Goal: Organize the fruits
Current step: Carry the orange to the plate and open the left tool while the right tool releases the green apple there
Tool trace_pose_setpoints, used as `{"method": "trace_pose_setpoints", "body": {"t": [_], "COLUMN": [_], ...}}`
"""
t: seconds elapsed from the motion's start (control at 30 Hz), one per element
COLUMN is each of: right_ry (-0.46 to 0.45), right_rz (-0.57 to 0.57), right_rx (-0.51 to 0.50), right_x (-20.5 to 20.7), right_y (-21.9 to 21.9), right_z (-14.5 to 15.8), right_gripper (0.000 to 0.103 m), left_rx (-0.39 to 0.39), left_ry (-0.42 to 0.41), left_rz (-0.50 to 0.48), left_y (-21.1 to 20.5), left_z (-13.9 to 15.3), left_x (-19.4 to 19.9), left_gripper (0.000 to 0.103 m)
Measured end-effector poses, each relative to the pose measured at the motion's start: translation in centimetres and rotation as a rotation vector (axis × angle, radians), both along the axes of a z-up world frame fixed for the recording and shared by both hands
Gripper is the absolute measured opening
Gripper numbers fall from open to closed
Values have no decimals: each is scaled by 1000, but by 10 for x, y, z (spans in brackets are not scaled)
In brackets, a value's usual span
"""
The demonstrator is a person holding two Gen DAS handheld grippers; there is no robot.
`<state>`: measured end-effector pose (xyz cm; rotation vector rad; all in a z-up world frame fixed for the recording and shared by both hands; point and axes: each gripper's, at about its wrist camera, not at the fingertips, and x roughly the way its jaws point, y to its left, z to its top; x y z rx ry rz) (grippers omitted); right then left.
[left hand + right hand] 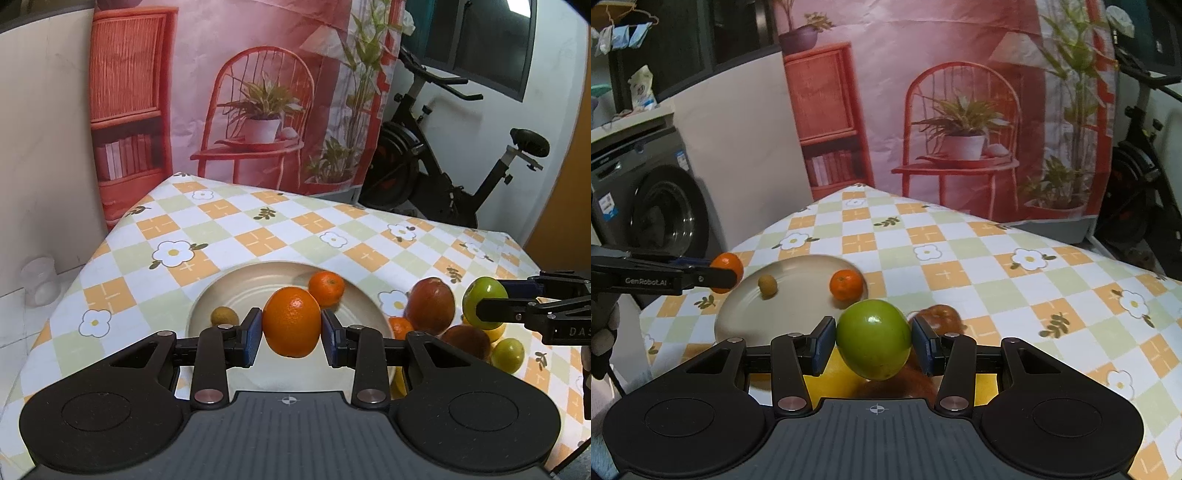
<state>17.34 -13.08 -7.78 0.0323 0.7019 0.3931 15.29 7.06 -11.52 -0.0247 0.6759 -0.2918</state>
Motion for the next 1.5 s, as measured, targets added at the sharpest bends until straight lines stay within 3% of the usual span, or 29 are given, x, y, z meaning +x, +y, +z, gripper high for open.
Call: {"method": "trace_pose_setpoints", "body": {"t": [0.57,1.13,1.5], "right_ry": [34,169,199], "right_rz": [114,191,232], "right_rx": [-66,-217,-283], "right_x": [50,108,128], "right_y": [53,98,115], "right_z": [-6,-38,-55], "right_gripper": [42,42,41], "left_rx": [76,27,-14], "left_ry": [102,123,113], "left_rz": [23,22,-20], "left_y": [24,17,15], "left_z": [-35,-57,-61], "left_x": [35,82,105], "left_gripper": [36,36,36]}}
